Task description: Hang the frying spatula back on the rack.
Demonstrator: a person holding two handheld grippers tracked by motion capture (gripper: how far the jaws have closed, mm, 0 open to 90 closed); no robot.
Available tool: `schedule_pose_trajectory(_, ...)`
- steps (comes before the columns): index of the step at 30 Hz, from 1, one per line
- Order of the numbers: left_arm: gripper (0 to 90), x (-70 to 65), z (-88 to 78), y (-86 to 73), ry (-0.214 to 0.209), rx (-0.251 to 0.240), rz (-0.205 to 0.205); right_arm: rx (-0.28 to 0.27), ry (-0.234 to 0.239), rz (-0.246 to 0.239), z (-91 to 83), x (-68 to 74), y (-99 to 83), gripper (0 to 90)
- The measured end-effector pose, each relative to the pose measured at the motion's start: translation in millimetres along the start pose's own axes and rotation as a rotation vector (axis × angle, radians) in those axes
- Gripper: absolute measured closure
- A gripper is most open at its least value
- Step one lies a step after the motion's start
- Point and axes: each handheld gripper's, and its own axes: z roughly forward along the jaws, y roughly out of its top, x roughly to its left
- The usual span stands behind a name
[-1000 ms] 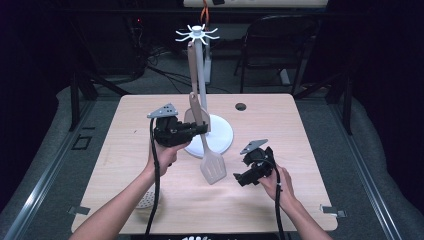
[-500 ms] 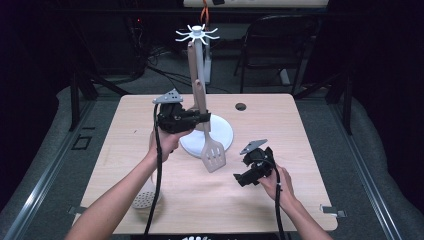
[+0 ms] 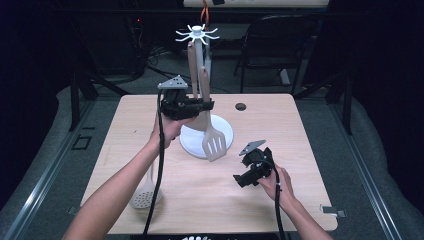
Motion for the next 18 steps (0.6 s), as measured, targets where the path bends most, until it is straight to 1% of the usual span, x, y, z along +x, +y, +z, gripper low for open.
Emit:
schedule_pose_trajectory(3,76.9,0.3,1.4,4.3,0.001,0.004,0.007,-0.006,0.001,0.005,1.0,1.0,-0.2,0.0)
schedule_pose_trajectory(4,76.9,0.8,2.6,8.4,0.003,0.006,0.015,0.005,0.0,-0.005,0.4,0.6,0.4,0.0)
schedule_pose_trajectory(5,76.9,1.1,3.2,10.3,0.006,0.006,0.017,0.004,0.0,-0.006,0.5,0.7,0.4,0.0)
schedule_pose_trajectory(13,76.9,8.1,8.1,23.0,0.018,0.017,0.024,0.01,-0.005,-0.014,0.6,0.7,0.5,0.0)
schedule_pose_trajectory(15,76.9,9.2,8.3,24.6,0.018,0.02,0.026,0.008,-0.004,-0.015,0.9,1.0,0.6,0.0)
schedule_pose_trajectory(18,76.9,11.7,8.5,31.1,0.029,0.021,0.031,0.001,-0.001,-0.015,1.8,1.8,0.7,0.0)
